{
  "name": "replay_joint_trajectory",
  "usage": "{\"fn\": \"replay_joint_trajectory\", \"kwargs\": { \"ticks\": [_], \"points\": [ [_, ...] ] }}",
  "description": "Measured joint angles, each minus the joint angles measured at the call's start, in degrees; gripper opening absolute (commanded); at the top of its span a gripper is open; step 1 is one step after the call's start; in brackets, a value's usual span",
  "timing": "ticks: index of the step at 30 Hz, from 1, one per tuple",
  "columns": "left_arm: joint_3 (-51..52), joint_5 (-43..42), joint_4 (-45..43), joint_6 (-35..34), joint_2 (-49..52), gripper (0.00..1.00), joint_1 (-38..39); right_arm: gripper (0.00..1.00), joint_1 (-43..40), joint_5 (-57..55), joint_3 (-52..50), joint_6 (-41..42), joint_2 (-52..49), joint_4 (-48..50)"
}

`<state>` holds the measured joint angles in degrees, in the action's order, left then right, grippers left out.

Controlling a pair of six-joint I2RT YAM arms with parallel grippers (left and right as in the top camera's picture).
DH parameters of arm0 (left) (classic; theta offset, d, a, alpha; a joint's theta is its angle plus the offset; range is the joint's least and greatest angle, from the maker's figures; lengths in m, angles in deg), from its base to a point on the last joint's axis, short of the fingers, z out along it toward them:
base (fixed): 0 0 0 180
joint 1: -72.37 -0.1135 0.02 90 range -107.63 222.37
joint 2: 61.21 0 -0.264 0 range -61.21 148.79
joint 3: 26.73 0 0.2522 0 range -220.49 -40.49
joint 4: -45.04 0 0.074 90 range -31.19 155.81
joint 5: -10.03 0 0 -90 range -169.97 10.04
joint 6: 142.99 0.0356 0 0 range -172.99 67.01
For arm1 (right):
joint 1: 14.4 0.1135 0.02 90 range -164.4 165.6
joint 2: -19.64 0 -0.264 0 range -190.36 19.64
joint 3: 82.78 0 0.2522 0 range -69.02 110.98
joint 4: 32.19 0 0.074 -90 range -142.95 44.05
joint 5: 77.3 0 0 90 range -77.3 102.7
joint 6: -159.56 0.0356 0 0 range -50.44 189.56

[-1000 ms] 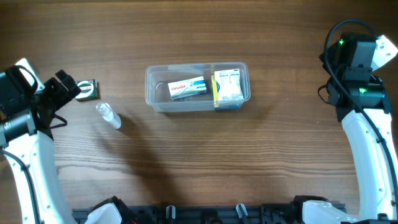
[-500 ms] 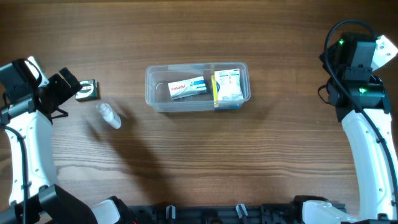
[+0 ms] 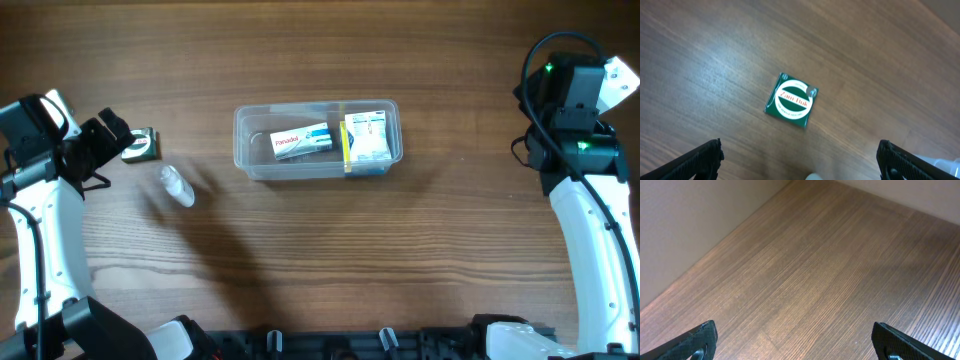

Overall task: Pack container
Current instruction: 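Reach left gripper to green Zam-Buk tin and grasp it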

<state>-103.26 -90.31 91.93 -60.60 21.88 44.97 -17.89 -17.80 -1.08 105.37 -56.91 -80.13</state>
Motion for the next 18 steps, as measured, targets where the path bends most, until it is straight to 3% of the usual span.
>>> {"fn": "replay_joint_trajectory", "kwargs": {
  "ticks": [18],
  "points": [
    [0.0,0.0,-4.5,5.0,4.5,1.00,5.0,1.00,0.0,0.0,0.0,0.0,0.0,0.0]
  ]
}}
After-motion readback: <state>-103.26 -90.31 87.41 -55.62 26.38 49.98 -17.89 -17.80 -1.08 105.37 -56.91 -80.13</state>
